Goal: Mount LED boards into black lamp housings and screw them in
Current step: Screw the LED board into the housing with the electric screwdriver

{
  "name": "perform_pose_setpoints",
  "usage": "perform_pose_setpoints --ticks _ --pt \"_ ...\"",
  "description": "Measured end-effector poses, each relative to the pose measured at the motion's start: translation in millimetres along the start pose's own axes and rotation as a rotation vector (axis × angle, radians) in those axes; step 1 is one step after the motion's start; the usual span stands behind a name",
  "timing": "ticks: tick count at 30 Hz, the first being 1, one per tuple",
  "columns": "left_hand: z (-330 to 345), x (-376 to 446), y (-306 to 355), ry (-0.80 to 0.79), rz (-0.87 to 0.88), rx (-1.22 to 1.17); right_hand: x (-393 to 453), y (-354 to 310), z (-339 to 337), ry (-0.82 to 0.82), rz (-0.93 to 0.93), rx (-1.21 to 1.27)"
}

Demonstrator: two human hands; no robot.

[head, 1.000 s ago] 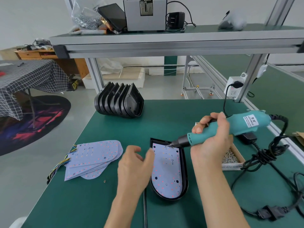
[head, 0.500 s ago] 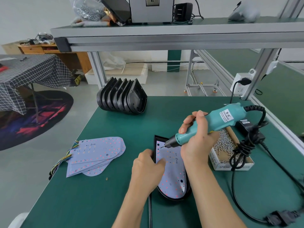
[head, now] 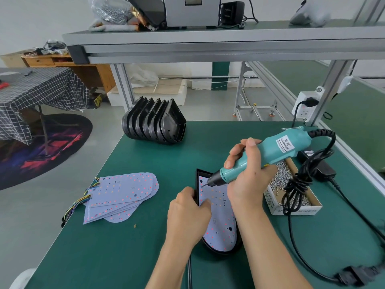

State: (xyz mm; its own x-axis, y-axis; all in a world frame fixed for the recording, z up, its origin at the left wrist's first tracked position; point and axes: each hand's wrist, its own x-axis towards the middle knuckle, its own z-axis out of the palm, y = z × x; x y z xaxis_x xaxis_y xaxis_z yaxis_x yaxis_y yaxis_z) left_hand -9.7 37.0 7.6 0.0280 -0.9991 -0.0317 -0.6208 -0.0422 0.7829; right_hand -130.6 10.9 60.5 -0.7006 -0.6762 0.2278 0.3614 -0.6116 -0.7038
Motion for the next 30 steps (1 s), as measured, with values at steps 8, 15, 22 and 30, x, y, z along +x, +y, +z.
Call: perform_pose_setpoints --ticks 8,15,22,30 --pt "-0.5 -4.6 6.3 0.038 0.000 0.035 -6.9 -7.1 6.7 -0.110 -0.098 -0.062" --pt "-1.2 -7.9 10.9 0.049 -0.011 0.030 -9.8 -10.1 9.8 -0.180 -0.151 -0.138" --pt "-2.0 -10.7 10.3 0.061 -0.018 0.017 -10.2 -8.6 9.6 -0.156 -0.146 -0.162" --pt "-3.1 -11.3 10.8 0.062 -0.025 0.012 -9.2 -8.0 8.9 -0.138 -0.130 -0.159"
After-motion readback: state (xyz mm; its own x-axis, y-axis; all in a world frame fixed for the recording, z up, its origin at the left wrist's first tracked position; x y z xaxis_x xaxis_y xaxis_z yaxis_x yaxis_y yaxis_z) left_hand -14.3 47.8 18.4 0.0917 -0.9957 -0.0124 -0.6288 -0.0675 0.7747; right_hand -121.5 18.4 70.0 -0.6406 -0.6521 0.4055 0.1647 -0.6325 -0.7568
